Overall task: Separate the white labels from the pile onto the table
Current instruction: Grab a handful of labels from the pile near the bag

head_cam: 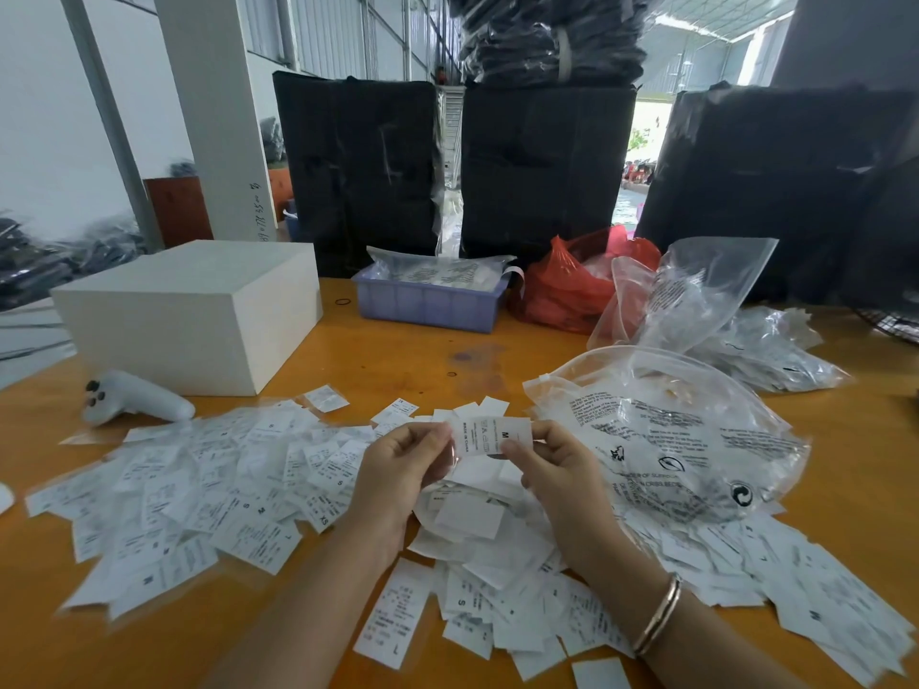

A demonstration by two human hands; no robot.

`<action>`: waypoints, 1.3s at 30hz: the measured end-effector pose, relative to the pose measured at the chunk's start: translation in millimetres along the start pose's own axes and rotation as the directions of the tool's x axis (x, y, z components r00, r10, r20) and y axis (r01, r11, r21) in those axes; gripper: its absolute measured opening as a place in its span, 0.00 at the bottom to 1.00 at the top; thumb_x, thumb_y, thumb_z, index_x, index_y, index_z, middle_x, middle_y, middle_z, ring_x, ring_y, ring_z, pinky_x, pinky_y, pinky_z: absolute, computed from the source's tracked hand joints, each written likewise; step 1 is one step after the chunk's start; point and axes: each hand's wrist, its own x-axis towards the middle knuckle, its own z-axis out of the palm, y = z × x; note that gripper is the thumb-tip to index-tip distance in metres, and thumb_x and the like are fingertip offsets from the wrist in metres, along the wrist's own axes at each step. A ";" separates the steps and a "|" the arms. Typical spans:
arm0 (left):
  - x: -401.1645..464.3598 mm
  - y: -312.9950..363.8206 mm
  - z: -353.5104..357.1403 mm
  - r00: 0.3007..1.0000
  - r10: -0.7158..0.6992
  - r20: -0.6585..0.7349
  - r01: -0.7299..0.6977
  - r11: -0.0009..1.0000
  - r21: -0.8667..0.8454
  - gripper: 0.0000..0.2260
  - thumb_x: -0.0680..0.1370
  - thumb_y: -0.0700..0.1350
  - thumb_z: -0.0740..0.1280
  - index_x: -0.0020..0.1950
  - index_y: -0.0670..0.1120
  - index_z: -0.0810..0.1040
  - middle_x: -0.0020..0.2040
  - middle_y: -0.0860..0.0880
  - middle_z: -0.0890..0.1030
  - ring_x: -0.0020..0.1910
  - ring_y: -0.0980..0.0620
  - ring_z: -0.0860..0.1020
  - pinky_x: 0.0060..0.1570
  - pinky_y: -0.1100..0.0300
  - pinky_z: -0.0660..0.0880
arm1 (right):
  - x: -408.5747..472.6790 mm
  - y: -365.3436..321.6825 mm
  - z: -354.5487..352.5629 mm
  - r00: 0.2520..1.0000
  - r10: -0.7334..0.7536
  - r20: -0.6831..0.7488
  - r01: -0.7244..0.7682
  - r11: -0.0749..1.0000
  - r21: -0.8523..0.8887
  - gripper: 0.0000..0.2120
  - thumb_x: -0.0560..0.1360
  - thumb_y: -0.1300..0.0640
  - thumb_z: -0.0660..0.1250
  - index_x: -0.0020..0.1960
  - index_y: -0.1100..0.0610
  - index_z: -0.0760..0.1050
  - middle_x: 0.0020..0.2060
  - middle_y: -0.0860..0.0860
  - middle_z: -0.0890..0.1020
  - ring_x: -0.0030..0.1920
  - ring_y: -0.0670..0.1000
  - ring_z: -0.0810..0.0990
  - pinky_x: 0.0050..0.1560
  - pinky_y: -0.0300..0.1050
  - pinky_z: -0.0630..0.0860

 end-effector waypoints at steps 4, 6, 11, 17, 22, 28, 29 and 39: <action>0.5 -0.8 0.1 1.000 0.001 0.004 -0.001 1.000 0.003 0.06 0.75 0.48 0.70 0.39 0.52 0.84 0.42 0.48 0.85 0.44 0.51 0.83 0.45 0.59 0.80 | -1.9 -0.6 2.2 0.999 0.010 0.033 -0.009 1.000 -0.028 0.01 0.75 0.64 0.67 0.46 0.60 0.77 0.37 0.49 0.86 0.32 0.37 0.79 0.31 0.27 0.71; 1.3 -1.2 -1.1 1.000 0.005 -0.003 -0.005 1.000 -0.004 0.05 0.74 0.49 0.70 0.40 0.51 0.83 0.43 0.47 0.85 0.45 0.49 0.83 0.46 0.58 0.81 | -2.5 -1.9 2.4 0.998 0.013 0.059 -0.009 0.998 -0.059 0.01 0.75 0.64 0.67 0.47 0.60 0.77 0.38 0.50 0.86 0.33 0.38 0.80 0.32 0.28 0.71; 1.2 -2.0 -1.7 0.999 0.042 0.029 -0.046 0.992 0.117 0.02 0.74 0.46 0.72 0.42 0.50 0.82 0.40 0.50 0.85 0.39 0.56 0.82 0.39 0.61 0.80 | -3.3 -3.5 3.8 0.994 0.050 0.097 -0.039 0.993 -0.114 0.02 0.75 0.64 0.67 0.47 0.59 0.76 0.37 0.49 0.86 0.29 0.37 0.78 0.27 0.29 0.70; 3.4 0.9 -4.3 0.993 0.046 0.106 -0.071 0.967 0.243 0.07 0.75 0.41 0.70 0.41 0.51 0.84 0.39 0.54 0.85 0.40 0.56 0.83 0.39 0.62 0.79 | 0.5 -0.7 -1.5 0.998 0.041 -0.037 -0.049 0.970 -0.239 0.10 0.75 0.56 0.69 0.54 0.49 0.72 0.38 0.46 0.86 0.31 0.42 0.77 0.32 0.34 0.70; 0.9 -3.0 -2.4 0.973 0.130 0.193 -0.200 0.891 0.407 0.10 0.72 0.45 0.74 0.37 0.61 0.84 0.38 0.54 0.84 0.39 0.54 0.82 0.44 0.52 0.80 | -1.4 0.2 -0.1 0.998 -0.057 0.016 0.059 0.966 -0.250 0.03 0.77 0.61 0.65 0.46 0.55 0.76 0.36 0.47 0.85 0.33 0.39 0.81 0.32 0.29 0.70; 0.2 -2.8 -3.2 0.977 0.129 0.172 -0.182 0.920 0.347 0.04 0.72 0.44 0.74 0.41 0.53 0.84 0.41 0.53 0.85 0.41 0.53 0.83 0.47 0.48 0.81 | -2.8 0.4 0.6 0.990 -0.143 0.003 0.135 0.923 -0.360 0.10 0.77 0.56 0.65 0.54 0.42 0.75 0.37 0.41 0.84 0.25 0.38 0.72 0.28 0.28 0.66; 0.2 -2.8 -2.7 0.978 0.127 0.166 -0.178 0.924 0.340 0.03 0.72 0.44 0.74 0.41 0.52 0.84 0.41 0.52 0.86 0.41 0.53 0.84 0.48 0.48 0.80 | -2.7 0.0 -1.1 0.986 -0.169 -0.004 0.156 0.917 -0.368 0.11 0.77 0.56 0.65 0.52 0.40 0.75 0.37 0.41 0.84 0.24 0.39 0.71 0.28 0.29 0.65; 0.8 -3.9 -1.3 0.968 0.154 0.197 -0.219 0.903 0.369 0.03 0.72 0.45 0.74 0.41 0.54 0.84 0.40 0.53 0.85 0.41 0.52 0.84 0.47 0.50 0.81 | -3.1 -0.1 0.9 0.987 -0.147 0.061 0.159 0.887 -0.434 0.14 0.76 0.55 0.67 0.55 0.37 0.71 0.38 0.40 0.83 0.28 0.40 0.73 0.31 0.32 0.68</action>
